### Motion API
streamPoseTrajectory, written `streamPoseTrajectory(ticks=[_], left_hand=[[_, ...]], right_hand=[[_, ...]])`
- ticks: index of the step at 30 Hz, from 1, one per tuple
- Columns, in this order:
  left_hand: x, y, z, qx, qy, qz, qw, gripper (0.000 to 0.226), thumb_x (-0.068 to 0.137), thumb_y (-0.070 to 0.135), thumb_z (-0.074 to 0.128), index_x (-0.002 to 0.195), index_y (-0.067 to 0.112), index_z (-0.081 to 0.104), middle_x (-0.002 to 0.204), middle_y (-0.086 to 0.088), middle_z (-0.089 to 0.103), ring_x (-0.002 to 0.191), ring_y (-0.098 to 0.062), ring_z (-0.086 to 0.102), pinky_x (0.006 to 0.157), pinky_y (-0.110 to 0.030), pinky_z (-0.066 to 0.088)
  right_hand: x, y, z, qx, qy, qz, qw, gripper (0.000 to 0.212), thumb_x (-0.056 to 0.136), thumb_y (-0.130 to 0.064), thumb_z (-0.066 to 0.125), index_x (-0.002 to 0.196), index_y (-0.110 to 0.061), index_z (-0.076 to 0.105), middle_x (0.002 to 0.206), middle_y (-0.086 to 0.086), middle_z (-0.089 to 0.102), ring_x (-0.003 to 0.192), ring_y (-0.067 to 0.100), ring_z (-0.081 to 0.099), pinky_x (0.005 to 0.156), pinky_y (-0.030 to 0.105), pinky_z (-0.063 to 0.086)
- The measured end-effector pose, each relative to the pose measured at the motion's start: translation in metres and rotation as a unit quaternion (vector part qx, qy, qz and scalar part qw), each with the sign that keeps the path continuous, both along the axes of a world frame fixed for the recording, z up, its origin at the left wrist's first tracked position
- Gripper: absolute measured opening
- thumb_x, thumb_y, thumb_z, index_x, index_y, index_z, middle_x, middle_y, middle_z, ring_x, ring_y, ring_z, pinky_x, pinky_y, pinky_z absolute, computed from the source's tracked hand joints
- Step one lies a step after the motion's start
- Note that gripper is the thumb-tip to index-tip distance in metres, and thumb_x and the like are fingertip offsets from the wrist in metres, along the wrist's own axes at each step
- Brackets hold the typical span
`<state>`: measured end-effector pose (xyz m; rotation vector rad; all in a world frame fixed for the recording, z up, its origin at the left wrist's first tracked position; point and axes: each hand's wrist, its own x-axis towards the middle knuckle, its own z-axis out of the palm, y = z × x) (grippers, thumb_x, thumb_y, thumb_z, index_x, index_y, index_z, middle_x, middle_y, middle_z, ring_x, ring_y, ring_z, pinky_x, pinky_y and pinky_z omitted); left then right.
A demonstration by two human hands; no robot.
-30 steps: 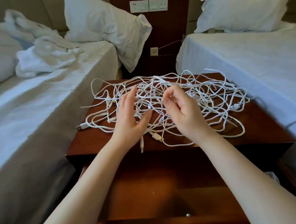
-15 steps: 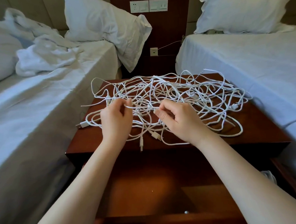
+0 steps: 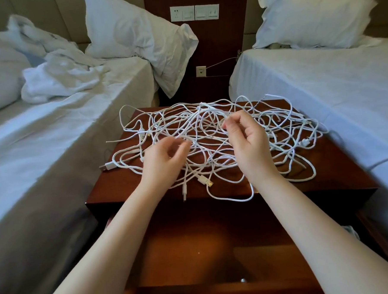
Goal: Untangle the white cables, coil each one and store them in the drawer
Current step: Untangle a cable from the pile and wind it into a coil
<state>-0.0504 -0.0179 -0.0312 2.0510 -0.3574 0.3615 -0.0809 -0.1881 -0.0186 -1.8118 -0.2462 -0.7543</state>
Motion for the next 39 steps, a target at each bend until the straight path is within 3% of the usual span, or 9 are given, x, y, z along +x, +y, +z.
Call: streamPoseTrajectory(ticks=[4, 10, 16, 25, 28, 30, 32, 34, 39], left_hand=[[-0.007, -0.008, -0.003, 0.076, -0.042, -0.126, 0.988, 0.034, 0.089, 0.036, 0.063, 0.117, 0.017, 0.063, 0.099, 0.012, 0.065, 0.091, 0.004, 0.06, 0.072, -0.007, 0.044], [-0.004, -0.009, -0.011, 0.144, -0.115, -0.167, 0.969, 0.053, 0.078, 0.035, 0.075, 0.126, 0.019, 0.059, 0.097, 0.007, 0.057, 0.087, -0.001, 0.052, 0.076, -0.008, 0.04], [-0.005, -0.017, -0.015, 0.162, -0.137, -0.186, 0.959, 0.013, 0.083, 0.022, 0.073, 0.093, 0.013, 0.075, 0.081, 0.012, 0.047, 0.073, -0.001, 0.046, 0.064, -0.01, 0.037], [0.016, 0.012, -0.01, 0.234, -0.19, 0.102, 0.948, 0.017, 0.086, 0.02, 0.07, 0.078, 0.005, 0.071, 0.08, -0.001, 0.048, 0.079, -0.025, 0.051, 0.065, -0.036, 0.037], [0.018, 0.015, -0.008, 0.211, -0.174, 0.118, 0.955, 0.017, 0.086, 0.019, 0.069, 0.078, 0.004, 0.071, 0.077, 0.0, 0.045, 0.076, -0.027, 0.051, 0.064, -0.034, 0.037], [0.018, 0.015, -0.006, 0.171, -0.148, 0.096, 0.969, 0.018, 0.088, 0.02, 0.068, 0.083, 0.004, 0.073, 0.079, -0.002, 0.05, 0.077, -0.023, 0.051, 0.066, -0.031, 0.037], [0.016, 0.014, -0.006, 0.157, -0.139, 0.079, 0.975, 0.019, 0.089, 0.022, 0.066, 0.087, 0.005, 0.075, 0.082, -0.001, 0.053, 0.08, -0.019, 0.05, 0.069, -0.029, 0.038], [0.014, 0.011, -0.007, 0.156, -0.148, 0.073, 0.974, 0.019, 0.089, 0.022, 0.066, 0.085, 0.006, 0.075, 0.081, 0.0, 0.054, 0.08, -0.019, 0.051, 0.069, -0.028, 0.038], [0.011, 0.006, -0.004, 0.153, -0.179, 0.054, 0.97, 0.015, 0.087, 0.016, 0.069, 0.077, 0.005, 0.073, 0.076, 0.003, 0.05, 0.079, -0.018, 0.046, 0.069, -0.027, 0.034]], right_hand=[[-0.003, 0.004, 0.007, 0.117, 0.045, 0.063, 0.99, 0.025, 0.105, -0.018, 0.038, 0.083, -0.017, 0.051, 0.055, -0.009, 0.037, 0.047, 0.006, 0.029, 0.045, 0.021, 0.025], [-0.006, 0.008, 0.011, 0.158, 0.056, 0.1, 0.981, 0.023, 0.106, -0.017, 0.033, 0.088, -0.016, 0.046, 0.056, -0.004, 0.042, 0.045, 0.007, 0.033, 0.045, 0.018, 0.03], [-0.007, 0.011, 0.011, 0.146, 0.056, 0.086, 0.984, 0.021, 0.106, -0.017, 0.034, 0.088, -0.016, 0.044, 0.059, 0.0, 0.048, 0.047, 0.012, 0.039, 0.045, 0.021, 0.033], [0.001, 0.005, 0.004, 0.142, 0.039, -0.087, 0.985, 0.021, 0.104, -0.016, 0.038, 0.085, -0.017, 0.045, 0.061, 0.0, 0.043, 0.048, 0.006, 0.036, 0.046, 0.026, 0.034], [0.005, 0.003, -0.002, 0.064, 0.032, -0.149, 0.986, 0.014, 0.102, -0.015, 0.042, 0.09, -0.014, 0.049, 0.064, 0.004, 0.051, 0.053, 0.021, 0.045, 0.05, 0.039, 0.042], [0.008, 0.002, -0.006, 0.019, 0.041, -0.168, 0.985, 0.007, 0.1, -0.015, 0.048, 0.106, -0.012, 0.051, 0.078, 0.0, 0.056, 0.062, 0.019, 0.054, 0.057, 0.033, 0.048], [0.007, 0.001, -0.006, -0.029, 0.004, -0.205, 0.978, 0.035, 0.095, -0.016, 0.057, 0.127, -0.006, 0.045, 0.101, -0.001, 0.052, 0.082, 0.013, 0.055, 0.073, 0.02, 0.047], [0.006, 0.001, -0.007, -0.129, -0.094, -0.254, 0.954, 0.046, 0.09, -0.018, 0.061, 0.13, -0.001, 0.046, 0.118, 0.009, 0.051, 0.103, 0.019, 0.051, 0.089, 0.025, 0.043], [0.002, 0.013, -0.018, -0.269, -0.154, -0.135, 0.941, 0.026, 0.093, -0.025, 0.052, 0.105, -0.006, 0.065, 0.089, 0.001, 0.063, 0.085, 0.015, 0.054, 0.077, 0.033, 0.045]])
